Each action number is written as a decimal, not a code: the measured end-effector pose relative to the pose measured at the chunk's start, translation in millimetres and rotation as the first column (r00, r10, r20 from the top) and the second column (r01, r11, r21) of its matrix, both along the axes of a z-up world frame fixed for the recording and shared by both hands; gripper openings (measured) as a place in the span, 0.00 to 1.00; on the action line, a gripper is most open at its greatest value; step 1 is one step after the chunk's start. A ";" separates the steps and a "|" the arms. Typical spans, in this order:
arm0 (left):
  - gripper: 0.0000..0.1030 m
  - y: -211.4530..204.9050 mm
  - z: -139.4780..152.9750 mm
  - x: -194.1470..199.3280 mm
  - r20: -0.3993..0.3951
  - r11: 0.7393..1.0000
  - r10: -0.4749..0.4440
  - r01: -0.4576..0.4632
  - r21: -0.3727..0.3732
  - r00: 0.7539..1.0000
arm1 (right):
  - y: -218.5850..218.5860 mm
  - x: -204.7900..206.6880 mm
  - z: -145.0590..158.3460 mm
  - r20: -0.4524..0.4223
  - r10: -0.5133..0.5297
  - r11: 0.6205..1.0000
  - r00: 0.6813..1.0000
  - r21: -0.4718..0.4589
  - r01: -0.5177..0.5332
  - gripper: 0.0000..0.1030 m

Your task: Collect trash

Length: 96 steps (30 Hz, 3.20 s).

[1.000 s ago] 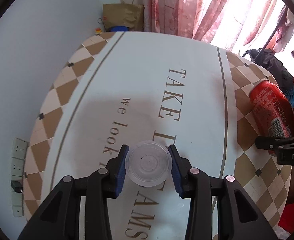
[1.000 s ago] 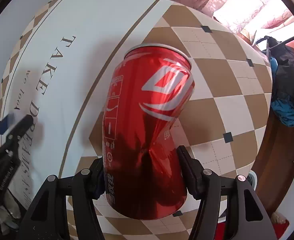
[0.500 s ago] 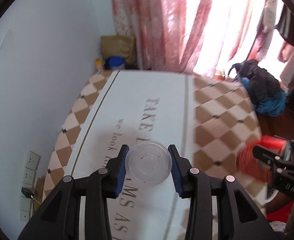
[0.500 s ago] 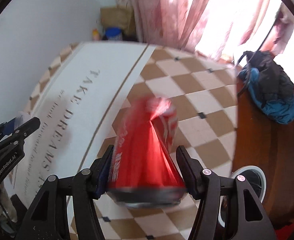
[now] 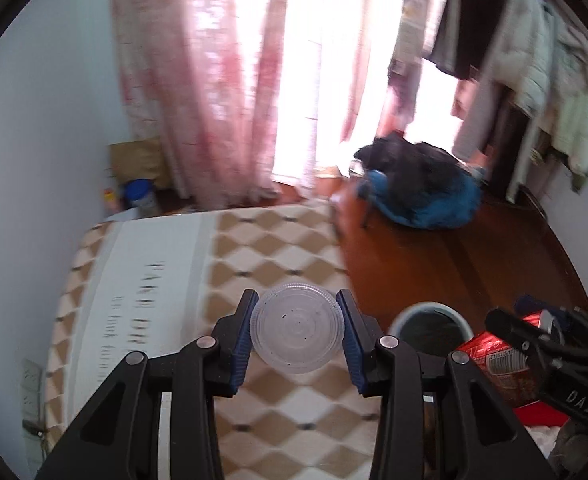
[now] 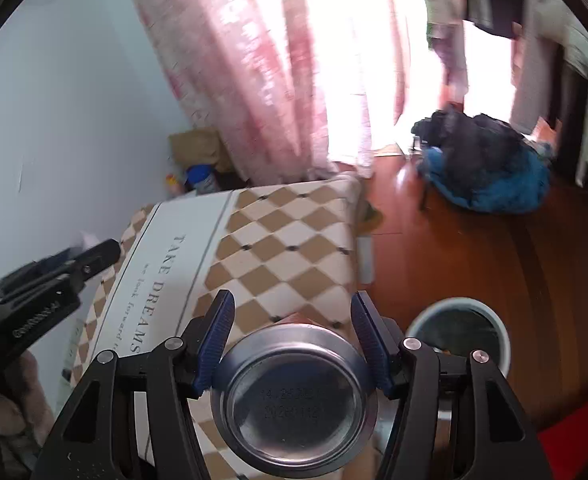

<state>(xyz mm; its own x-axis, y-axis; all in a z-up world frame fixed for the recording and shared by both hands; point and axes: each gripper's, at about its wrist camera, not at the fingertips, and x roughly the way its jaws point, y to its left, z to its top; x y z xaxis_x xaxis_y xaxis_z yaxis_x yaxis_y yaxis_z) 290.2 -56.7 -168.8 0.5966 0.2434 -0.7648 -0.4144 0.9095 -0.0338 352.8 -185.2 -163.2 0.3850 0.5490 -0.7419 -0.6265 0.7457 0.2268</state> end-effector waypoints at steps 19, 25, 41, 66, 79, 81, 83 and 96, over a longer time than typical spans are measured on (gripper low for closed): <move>0.73 -139.0 -183.9 207.6 -0.340 0.908 -0.281 0.134 -0.396 0.897 | -197.2 185.1 -151.0 -0.213 -0.345 0.936 0.914 -0.149 0.319 0.61; 0.95 -137.6 -194.7 207.3 -0.403 0.945 -0.227 0.102 -0.309 0.886 | -209.4 229.6 -218.7 -0.358 -0.386 0.922 0.850 -0.185 0.341 0.84; 0.99 -144.1 -142.1 128.2 -0.398 0.979 -0.186 0.136 -0.151 0.899 | -232.1 143.9 -213.8 -0.299 -0.433 0.871 0.850 -0.380 0.310 1.00; 0.99 -149.7 50.3 3.1 -0.163 0.943 -0.286 0.247 -0.224 0.944 | -241.9 -14.8 27.2 -0.204 -0.291 0.953 0.935 -0.142 0.266 1.00; 0.99 -149.9 89.8 -34.7 -0.098 0.917 -0.320 0.282 -0.283 0.942 | -242.7 -63.0 91.2 -0.212 -0.208 0.978 0.955 -0.056 0.200 1.00; 0.99 -151.4 92.9 -37.2 -0.094 0.915 -0.324 0.287 -0.283 0.941 | -243.2 -67.7 95.5 -0.208 -0.200 0.980 0.957 -0.056 0.193 1.00; 0.99 -151.7 95.9 -39.2 -0.089 0.913 -0.327 0.290 -0.287 0.941 | -244.0 -71.6 99.2 -0.208 -0.193 0.981 0.959 -0.050 0.187 1.00; 0.99 -149.4 107.9 -48.4 -0.067 0.908 -0.335 0.303 -0.290 0.940 | -241.9 -80.1 110.2 -0.203 -0.173 0.985 0.964 -0.046 0.167 1.00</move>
<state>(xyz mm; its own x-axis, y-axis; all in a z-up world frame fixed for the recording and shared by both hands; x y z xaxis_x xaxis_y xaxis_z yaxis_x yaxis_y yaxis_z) 241.9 -206.1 -60.9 0.5138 -0.1718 -0.8405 -0.1187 0.9561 -0.2679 272.8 -427.1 -53.0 0.3086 0.4662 -0.8291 -0.4316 0.8454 0.3147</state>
